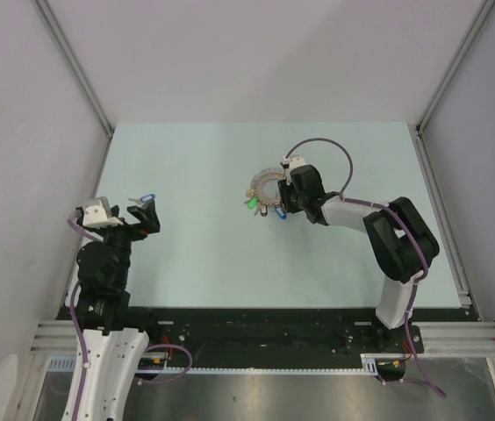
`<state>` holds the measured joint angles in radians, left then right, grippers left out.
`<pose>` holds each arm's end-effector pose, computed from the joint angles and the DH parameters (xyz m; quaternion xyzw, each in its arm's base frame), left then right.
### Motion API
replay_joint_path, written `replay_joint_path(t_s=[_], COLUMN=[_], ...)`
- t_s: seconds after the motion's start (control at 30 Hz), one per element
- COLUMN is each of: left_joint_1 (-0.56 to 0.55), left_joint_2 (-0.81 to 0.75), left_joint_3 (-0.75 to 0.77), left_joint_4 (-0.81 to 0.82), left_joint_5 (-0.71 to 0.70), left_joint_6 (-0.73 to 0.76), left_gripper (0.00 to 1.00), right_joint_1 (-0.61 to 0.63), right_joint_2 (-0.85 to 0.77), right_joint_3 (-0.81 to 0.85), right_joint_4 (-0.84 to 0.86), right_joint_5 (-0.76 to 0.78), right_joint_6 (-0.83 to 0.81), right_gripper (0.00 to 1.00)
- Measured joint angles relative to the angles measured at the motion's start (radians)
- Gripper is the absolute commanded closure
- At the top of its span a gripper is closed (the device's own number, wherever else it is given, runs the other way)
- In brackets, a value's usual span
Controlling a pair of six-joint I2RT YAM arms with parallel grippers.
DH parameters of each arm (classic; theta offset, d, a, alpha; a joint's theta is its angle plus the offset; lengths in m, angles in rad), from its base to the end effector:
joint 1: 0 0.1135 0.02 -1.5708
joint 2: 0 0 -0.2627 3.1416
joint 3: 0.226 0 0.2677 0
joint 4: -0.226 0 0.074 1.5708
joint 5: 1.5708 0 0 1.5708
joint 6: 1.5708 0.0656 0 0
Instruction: Put the keys on the keyring
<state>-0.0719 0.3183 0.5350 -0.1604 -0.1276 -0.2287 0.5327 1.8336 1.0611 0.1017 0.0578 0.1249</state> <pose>0.1514 -0.0025 0.3182 -0.0999 0.6798 -0.0653 0.7236 0.3691 0.2132 0.1413 -0.1699 0.8840 0.1158 0.4199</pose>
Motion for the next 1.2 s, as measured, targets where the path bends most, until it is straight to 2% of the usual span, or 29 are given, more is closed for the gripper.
replay_joint_path(t_s=[0.17, 0.33, 0.43, 0.47, 0.57, 0.7, 0.87, 1.07, 1.2], left_joint_1=[-0.002, -0.005, -0.005, -0.005, -0.005, -0.007, -0.008, -0.008, -0.009], left_joint_2=[0.001, 0.002, 0.002, 0.002, 0.002, 0.002, 0.001, 0.002, 0.011], left_joint_3=[0.000, 0.000, -0.001, -0.002, -0.005, -0.006, -0.006, -0.009, -0.012], left_joint_4=[0.000, 0.000, 0.000, 0.001, 0.000, 0.001, 0.001, 0.002, 0.002], left_joint_5=[0.000, 0.000, 0.000, 0.000, 0.000, 0.001, 0.002, 0.006, 0.013], left_joint_6=[0.000, 0.000, 0.000, 0.000, 0.000, 0.000, 0.000, 0.000, 0.000], left_gripper=[0.00, 0.00, 0.00, 0.00, 0.00, 0.00, 0.00, 0.00, 0.00], right_joint_1=[0.000, 0.000, 0.000, 0.001, 0.005, 0.023, 0.109, 0.285, 0.337], right_joint_2=[0.063, 0.093, 0.095, 0.095, 0.095, 0.085, 0.006, -0.122, -0.163], right_joint_3=[0.031, 0.050, 0.054, 0.056, 0.064, 0.072, 0.070, 0.045, 0.018], right_joint_4=[-0.006, -0.018, -0.025, -0.024, -0.030, -0.069, -0.237, -0.406, -0.492], right_joint_5=[0.009, 0.040, 0.050, 0.051, 0.058, 0.068, 0.047, -0.082, -0.167], right_joint_6=[-0.013, -0.020, -0.025, -0.025, -0.028, -0.025, -0.025, -0.045, -0.056], right_gripper=[0.60, 0.69, 0.81, 0.89, 1.00, 1.00, 1.00, 1.00, 1.00])
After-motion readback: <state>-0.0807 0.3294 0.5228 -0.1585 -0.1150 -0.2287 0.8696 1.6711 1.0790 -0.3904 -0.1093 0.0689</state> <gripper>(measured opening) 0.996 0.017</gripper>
